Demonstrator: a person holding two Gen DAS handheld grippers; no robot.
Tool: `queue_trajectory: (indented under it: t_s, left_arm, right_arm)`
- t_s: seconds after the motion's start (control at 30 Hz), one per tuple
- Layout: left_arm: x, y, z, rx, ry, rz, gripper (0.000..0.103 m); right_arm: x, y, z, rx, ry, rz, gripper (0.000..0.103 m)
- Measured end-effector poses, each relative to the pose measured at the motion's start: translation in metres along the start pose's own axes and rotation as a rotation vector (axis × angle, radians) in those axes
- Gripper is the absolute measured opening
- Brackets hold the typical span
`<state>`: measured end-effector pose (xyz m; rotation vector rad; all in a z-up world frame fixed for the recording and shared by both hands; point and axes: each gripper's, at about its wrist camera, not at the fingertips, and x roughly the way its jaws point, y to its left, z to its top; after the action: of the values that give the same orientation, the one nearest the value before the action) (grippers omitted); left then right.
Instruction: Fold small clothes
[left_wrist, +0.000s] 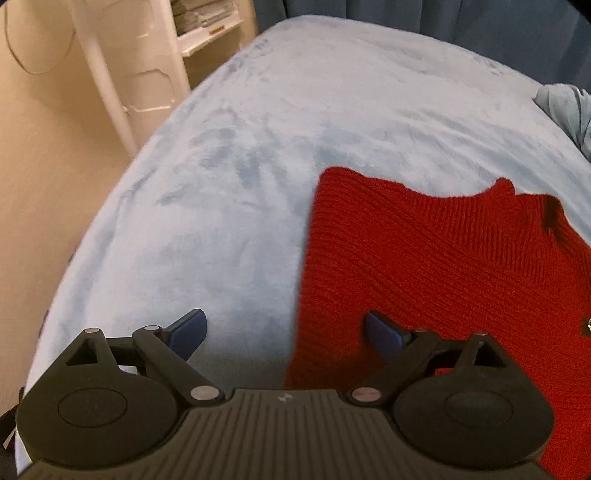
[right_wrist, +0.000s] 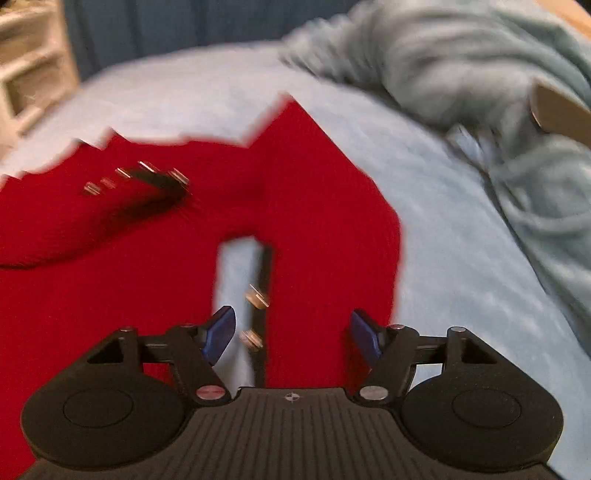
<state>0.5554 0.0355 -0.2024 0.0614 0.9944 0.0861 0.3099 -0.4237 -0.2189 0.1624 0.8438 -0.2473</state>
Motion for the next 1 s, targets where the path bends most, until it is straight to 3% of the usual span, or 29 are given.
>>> queue_trajectory:
  t_s: [0.07,0.17,0.3,0.37,0.43,0.47,0.53,0.6,0.67,0.7,0.77,0.83,0.87,0.97,1.0]
  left_arm:
    - [-0.007,0.003,-0.001,0.016,-0.005,-0.004,0.095]
    - [-0.016,0.003,-0.002,0.05,-0.007,0.0,0.095]
    - [-0.014,0.003,-0.004,0.075,0.007,-0.001,0.095]
    - [-0.013,0.002,-0.005,0.078,0.01,-0.007,0.095]
    - [-0.011,0.001,-0.006,0.077,0.01,-0.015,0.095]
    - [-0.01,0.002,-0.006,0.076,0.01,-0.021,0.095]
    - [-0.007,0.002,-0.005,0.07,0.009,-0.037,0.095]
    - [-0.004,0.001,-0.005,0.062,0.009,-0.042,0.095]
    - [-0.001,0.001,-0.006,0.051,0.008,-0.039,0.096]
    - [-0.001,0.001,-0.006,0.044,0.009,-0.035,0.096]
    - [-0.002,0.001,-0.007,0.022,0.014,-0.03,0.096]
    - [-0.007,0.0,-0.007,0.017,0.02,-0.026,0.095]
    - [-0.011,-0.001,-0.008,0.026,0.016,-0.026,0.095]
    - [-0.03,-0.003,-0.013,0.075,-0.019,-0.035,0.096]
    - [-0.038,-0.004,-0.016,0.092,-0.032,-0.04,0.096]
  right_arm:
    - [0.005,0.018,0.018,-0.036,-0.073,0.086,0.071]
    - [0.032,0.052,0.046,-0.161,-0.102,0.114,0.071]
    - [0.084,0.09,0.075,-0.363,-0.049,0.166,0.077]
    - [0.103,0.103,0.081,-0.472,-0.036,0.16,0.072]
    - [0.106,0.106,0.086,-0.551,0.025,0.264,0.009]
    - [0.103,0.106,0.092,-0.546,0.066,0.295,0.009]
    - [0.075,0.089,0.103,-0.453,0.022,0.428,0.009]
    - [0.047,0.065,0.121,-0.288,0.011,0.574,0.009]
    - [0.04,0.042,0.136,-0.108,0.067,0.638,0.009]
    - [0.045,0.031,0.139,-0.053,0.099,0.601,0.009]
    - [0.069,0.019,0.133,-0.006,0.185,0.418,0.01]
    - [0.09,0.008,0.12,0.054,0.24,0.211,0.027]
    - [0.092,-0.001,0.112,0.106,0.258,0.153,0.027]
    - [0.06,-0.019,0.081,0.216,0.179,0.232,0.036]
    - [0.042,-0.022,0.071,0.213,0.145,0.22,0.052]
